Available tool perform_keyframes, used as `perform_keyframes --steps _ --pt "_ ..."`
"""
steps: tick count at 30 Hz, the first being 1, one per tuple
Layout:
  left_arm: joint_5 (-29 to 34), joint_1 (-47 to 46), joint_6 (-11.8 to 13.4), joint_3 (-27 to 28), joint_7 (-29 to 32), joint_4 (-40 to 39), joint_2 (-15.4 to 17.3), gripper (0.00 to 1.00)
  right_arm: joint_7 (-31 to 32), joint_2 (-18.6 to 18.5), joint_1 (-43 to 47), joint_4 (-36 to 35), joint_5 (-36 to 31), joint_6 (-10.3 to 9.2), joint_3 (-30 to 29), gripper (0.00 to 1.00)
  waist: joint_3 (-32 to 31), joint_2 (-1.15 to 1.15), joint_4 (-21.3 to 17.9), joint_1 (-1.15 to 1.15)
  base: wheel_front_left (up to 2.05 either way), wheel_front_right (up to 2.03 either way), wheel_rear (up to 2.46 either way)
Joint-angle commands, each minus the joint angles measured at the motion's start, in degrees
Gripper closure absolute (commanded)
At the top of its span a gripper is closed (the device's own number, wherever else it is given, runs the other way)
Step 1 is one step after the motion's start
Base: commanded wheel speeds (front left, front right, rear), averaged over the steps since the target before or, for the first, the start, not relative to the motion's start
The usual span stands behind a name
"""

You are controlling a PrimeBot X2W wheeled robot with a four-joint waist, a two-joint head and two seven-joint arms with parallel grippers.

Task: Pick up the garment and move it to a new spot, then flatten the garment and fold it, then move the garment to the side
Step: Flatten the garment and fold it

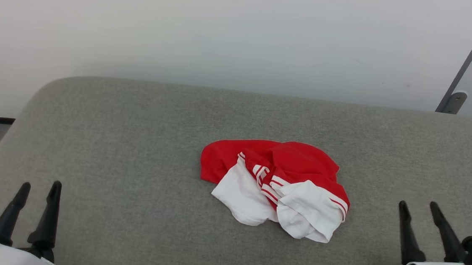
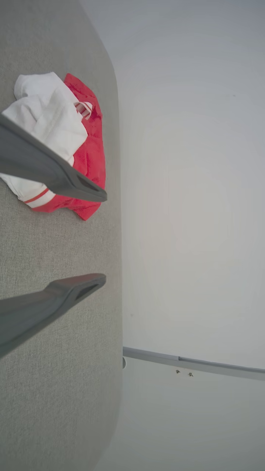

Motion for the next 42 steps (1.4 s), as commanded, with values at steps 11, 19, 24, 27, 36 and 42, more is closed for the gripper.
perform_keyframes --steps 11,19,24,27,36,42 --pt "1.37 -0.83 -1.05 0.09 -0.21 0.8 -2.06 0.0 2.31 -1.15 -2.81 2.59 2.44 -0.08 8.67 0.0 0.97 0.0 3.65 0.0 0.0 0.0 0.0" --pt "2.04 -3.2 -2.06 -2.17 -0.03 1.28 -3.53 0.0 8.71 -2.27 -6.86 4.84 3.73 -0.08 13.68 0.0 3.5 0.0 9.06 0.0 0.0 0.0 0.0" --pt "2.45 -5.09 -3.14 -3.29 -0.11 2.87 -4.79 0.0 13.44 -2.47 -8.88 7.21 3.81 -0.08 14.85 0.0 5.03 0.0 12.02 0.0 0.0 0.0 0.0" --pt "2.91 -6.01 -3.8 -3.51 -0.18 4.07 -5.59 0.0 15.97 -2.56 -9.85 8.94 3.15 -0.08 15.03 0.0 5.71 0.0 13.32 0.0 0.0 0.0 0.0" --pt "4.19 -7.48 -5.34 -3.07 -0.22 6.43 -7.8 0.0 19.19 -2.28 -12.02 11.79 -0.51 -0.08 14.64 1.0 6.71 0.0 15.36 0.0 0.0 0.0 0.0" --pt "4.7 -7.26 -5.97 -1.3 -0.23 6.99 -8.51 0.0 20.8 -2.46 -11.62 9.7 0.68 -0.08 12.8 1.0 6.7 0.0 14.91 0.0 0.0 0.0 0.0"
